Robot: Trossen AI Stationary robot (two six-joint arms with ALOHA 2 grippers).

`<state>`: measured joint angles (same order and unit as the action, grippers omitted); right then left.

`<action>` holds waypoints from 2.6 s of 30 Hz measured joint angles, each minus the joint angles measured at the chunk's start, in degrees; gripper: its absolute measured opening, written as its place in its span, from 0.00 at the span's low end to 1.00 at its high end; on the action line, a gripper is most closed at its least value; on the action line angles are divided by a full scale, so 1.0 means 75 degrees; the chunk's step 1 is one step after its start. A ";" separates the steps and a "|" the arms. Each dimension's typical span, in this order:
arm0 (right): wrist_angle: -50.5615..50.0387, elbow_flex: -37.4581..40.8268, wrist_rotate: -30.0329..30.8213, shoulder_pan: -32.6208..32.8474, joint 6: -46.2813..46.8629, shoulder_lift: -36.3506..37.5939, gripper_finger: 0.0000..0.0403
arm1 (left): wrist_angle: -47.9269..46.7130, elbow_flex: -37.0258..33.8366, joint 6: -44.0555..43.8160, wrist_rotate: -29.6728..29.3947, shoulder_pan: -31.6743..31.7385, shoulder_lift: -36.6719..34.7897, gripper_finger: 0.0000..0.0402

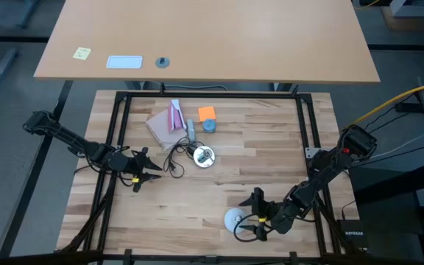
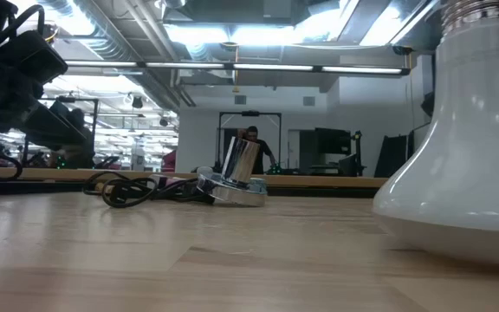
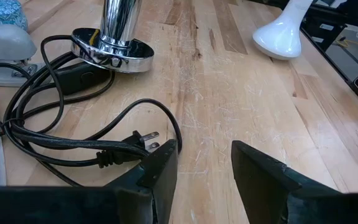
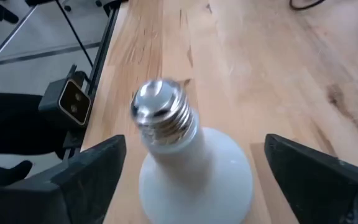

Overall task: Screw lightbulb
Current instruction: Insert the white lightbulb into the silver lamp

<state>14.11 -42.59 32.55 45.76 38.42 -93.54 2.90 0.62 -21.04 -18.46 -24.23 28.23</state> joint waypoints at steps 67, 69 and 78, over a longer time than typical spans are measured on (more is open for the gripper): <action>0.1119 0.0000 -0.0002 -0.0485 -0.0328 -0.0982 0.62 | -0.0006 0.0000 -0.0003 -0.0002 0.0000 0.0000 0.36; 0.1125 0.0000 -0.0008 -0.0517 -0.0324 -0.0982 0.57 | -0.0006 0.0000 -0.0003 -0.0002 0.0000 0.0000 0.36; 0.1163 -0.0003 0.0132 -0.0668 -0.0315 -0.0982 0.43 | -0.0006 0.0000 -0.0003 -0.0002 0.0000 0.0000 0.36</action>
<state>22.83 -42.61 33.54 40.75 36.06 -100.90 2.85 0.62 -21.06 -18.48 -24.23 28.23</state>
